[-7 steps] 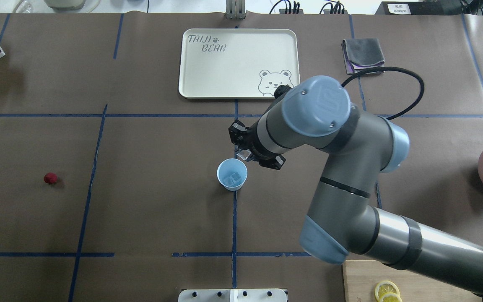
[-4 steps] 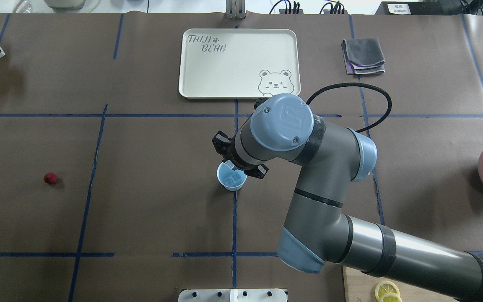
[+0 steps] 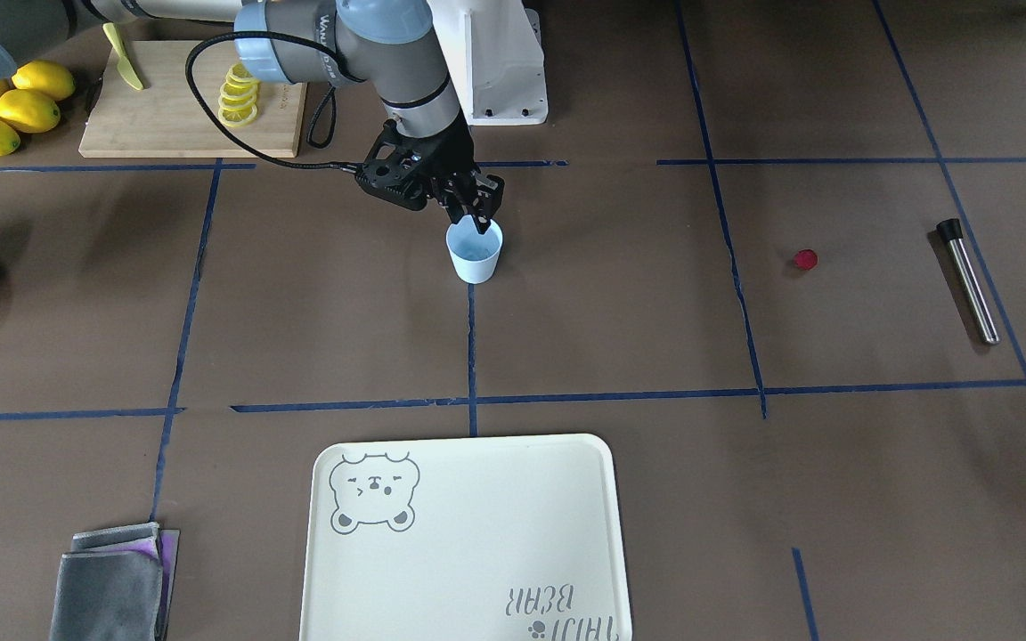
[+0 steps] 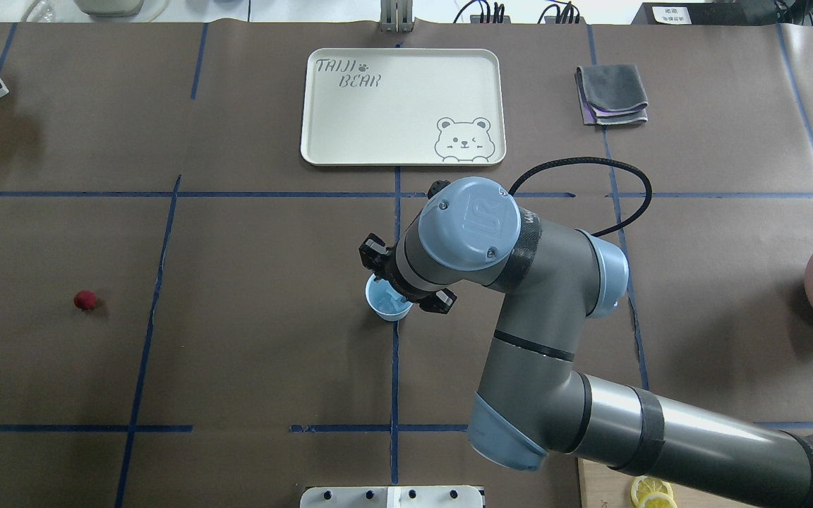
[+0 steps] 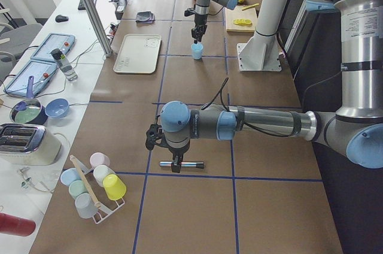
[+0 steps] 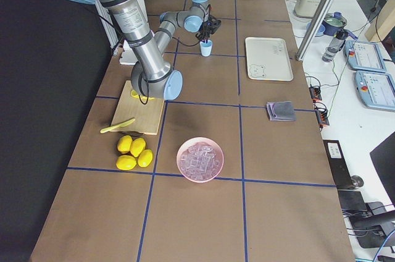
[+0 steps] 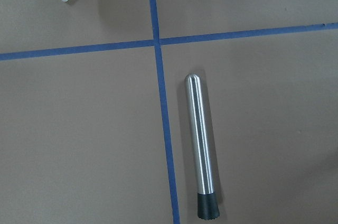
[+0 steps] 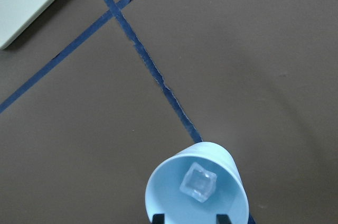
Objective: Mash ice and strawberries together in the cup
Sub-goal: 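Open the right gripper to drop the ice cube into the cup, then withdraw the right gripper toward the bowl while the left gripper reaches the strawberry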
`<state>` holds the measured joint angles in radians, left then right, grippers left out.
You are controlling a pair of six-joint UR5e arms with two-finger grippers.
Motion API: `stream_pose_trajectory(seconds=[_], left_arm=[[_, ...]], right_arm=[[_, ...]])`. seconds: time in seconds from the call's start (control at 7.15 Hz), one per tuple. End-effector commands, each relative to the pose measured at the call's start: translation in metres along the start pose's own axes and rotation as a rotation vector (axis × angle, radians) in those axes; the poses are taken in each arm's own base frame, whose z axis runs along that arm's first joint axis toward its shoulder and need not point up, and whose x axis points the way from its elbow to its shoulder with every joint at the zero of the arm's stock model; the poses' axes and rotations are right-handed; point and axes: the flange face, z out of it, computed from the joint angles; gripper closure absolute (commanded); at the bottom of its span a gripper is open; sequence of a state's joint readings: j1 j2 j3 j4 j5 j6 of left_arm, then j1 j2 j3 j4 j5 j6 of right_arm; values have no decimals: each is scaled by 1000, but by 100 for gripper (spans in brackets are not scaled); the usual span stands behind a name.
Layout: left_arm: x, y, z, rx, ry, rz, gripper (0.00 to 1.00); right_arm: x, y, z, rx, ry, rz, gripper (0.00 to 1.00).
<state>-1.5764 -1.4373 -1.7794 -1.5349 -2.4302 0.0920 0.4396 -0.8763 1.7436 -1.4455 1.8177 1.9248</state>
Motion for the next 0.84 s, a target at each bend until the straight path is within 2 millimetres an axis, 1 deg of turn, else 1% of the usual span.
stream_pose_trajectory(seconds=[0.0,0.14,0.28,0.42,0.56,0.7], left_arm=[[6,-3,3,9,0,29,0],[30,-12,24,-19,8,109,0],[47,-17,35,-9,15,115,0],[71,-22,45,2,30,89,0],[98,-27,59,13,51,19,0],[158,-26,92,-2,94,-6,0]], right_arm=[[-2,-6,-10,1,-13,-2,0],[12,-34,-33,5,-27,16,0],[60,-77,-69,-29,-18,7,0],[108,-119,-102,-50,0,-48,0],[150,-152,-126,-50,19,-67,0],[186,-183,-141,-49,45,-104,0]])
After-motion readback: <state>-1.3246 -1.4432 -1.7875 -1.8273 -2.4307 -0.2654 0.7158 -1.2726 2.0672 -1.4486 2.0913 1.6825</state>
